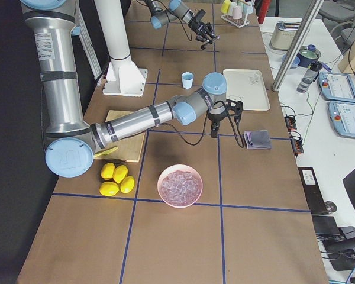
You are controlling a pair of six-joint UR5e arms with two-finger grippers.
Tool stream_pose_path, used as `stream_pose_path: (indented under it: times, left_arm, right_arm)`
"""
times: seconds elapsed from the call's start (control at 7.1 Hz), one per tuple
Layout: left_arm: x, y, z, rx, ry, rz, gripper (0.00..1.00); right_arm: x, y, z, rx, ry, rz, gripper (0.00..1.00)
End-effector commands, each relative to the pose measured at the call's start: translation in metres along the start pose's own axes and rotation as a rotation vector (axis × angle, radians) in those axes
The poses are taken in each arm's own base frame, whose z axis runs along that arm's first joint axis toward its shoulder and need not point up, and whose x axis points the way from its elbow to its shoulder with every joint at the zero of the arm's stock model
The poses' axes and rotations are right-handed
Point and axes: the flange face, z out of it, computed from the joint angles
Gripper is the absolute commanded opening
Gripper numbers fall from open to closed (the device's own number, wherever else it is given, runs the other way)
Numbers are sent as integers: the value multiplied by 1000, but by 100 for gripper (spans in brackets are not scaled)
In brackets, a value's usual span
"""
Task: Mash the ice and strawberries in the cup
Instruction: 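Lift the muddler out of the cup and draw the left arm back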
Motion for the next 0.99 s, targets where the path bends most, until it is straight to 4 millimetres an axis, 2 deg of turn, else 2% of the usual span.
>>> stream_pose_path:
  times: [0.0,0.14,0.28,0.42,0.56,0.7,0.85]
  left_arm:
    - [-112,81,5,-326,88,-158,0]
    - [-157,118,-6,-422,96,-210,0]
    - [-198,169,-24,-506,26,-239,2]
    - [-230,206,-35,-596,30,-279,0]
    - [-265,235,-37,-741,53,-396,0]
    - [-284,249,-42,-865,37,-484,1]
    - [-293,274,-37,-950,-5,-523,2]
  right_arm:
    - [2,1,-1,2,2,1,100]
    - [2,1,-1,2,2,1,100]
    - [2,1,-1,3,1,0,100]
    - [2,1,-1,2,2,3,100]
    - [2,1,-1,5,4,3,100]
    - [2,1,-1,5,4,3,100]
    - [2,1,-1,5,4,3,100]
